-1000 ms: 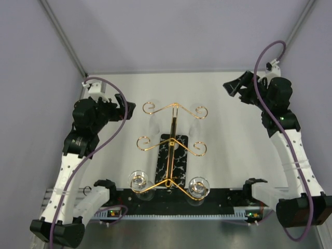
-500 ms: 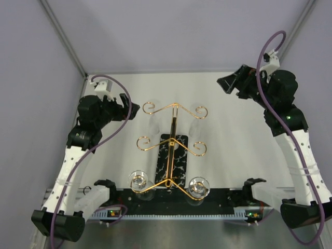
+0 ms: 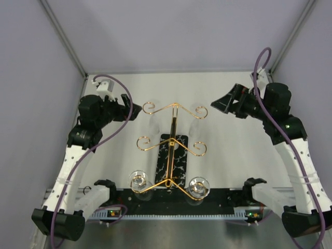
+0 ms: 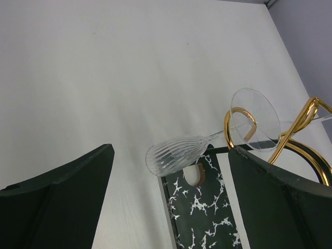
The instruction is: Take the wine glass off the wine glass rack
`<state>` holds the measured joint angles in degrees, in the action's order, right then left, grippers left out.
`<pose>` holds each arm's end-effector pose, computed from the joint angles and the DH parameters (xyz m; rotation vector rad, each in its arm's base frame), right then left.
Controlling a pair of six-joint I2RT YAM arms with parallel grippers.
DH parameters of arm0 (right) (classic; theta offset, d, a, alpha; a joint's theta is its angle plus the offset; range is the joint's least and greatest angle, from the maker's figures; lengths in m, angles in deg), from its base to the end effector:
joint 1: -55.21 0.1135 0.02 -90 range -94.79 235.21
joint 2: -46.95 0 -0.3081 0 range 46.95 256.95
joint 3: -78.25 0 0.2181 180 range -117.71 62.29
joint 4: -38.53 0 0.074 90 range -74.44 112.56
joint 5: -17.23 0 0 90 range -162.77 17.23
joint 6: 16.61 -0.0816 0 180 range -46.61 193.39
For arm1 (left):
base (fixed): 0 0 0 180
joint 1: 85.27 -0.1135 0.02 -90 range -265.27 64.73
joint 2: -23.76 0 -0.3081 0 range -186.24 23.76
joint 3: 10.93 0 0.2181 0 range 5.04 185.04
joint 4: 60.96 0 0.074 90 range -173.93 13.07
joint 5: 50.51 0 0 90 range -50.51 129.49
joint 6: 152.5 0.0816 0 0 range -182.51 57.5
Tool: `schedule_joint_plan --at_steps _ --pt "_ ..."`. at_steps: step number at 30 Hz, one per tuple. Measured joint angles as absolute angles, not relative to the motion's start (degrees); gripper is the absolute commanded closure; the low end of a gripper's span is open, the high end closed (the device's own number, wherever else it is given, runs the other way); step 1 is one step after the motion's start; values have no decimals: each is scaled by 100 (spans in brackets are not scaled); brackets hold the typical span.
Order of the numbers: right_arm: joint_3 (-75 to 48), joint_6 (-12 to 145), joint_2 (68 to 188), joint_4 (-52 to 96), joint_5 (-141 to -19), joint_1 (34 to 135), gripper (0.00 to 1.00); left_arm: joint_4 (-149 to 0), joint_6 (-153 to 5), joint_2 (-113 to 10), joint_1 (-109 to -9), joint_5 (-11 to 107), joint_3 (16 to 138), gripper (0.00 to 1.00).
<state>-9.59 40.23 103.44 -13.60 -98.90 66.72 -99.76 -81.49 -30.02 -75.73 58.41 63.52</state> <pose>0.1632 0.0699 0.4316 0.0607 2.0148 0.9492 0.1787 -0.0569 0.3920 0.0725 1.9206 -0.6489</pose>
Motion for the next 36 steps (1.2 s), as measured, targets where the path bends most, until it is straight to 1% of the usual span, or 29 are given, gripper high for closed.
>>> schedule_joint_plan --at_steps 5,10,16,23,31,36 --pt "-354 3725 10230 -1308 -10603 6779 6 -9978 -8265 -2941 -7573 6136 6341 2" --pt "-144 3511 10263 -1246 -10891 7258 6 -10022 -8564 -2582 -7573 6744 6332 2" --pt "-107 3328 10258 -986 -10942 7743 7 -10098 -8894 -2202 -7573 7360 6323 2" --pt "177 3172 10129 -901 -10900 7861 10 -10345 -8990 -1929 -7573 7613 6028 2" --pt "833 2921 9537 -892 -10900 7887 14 -10708 -9135 -1793 -7573 7891 5552 2" --pt "1133 2630 9235 -805 -11012 7911 18 -10852 -9342 -1673 -7573 8177 5414 5"
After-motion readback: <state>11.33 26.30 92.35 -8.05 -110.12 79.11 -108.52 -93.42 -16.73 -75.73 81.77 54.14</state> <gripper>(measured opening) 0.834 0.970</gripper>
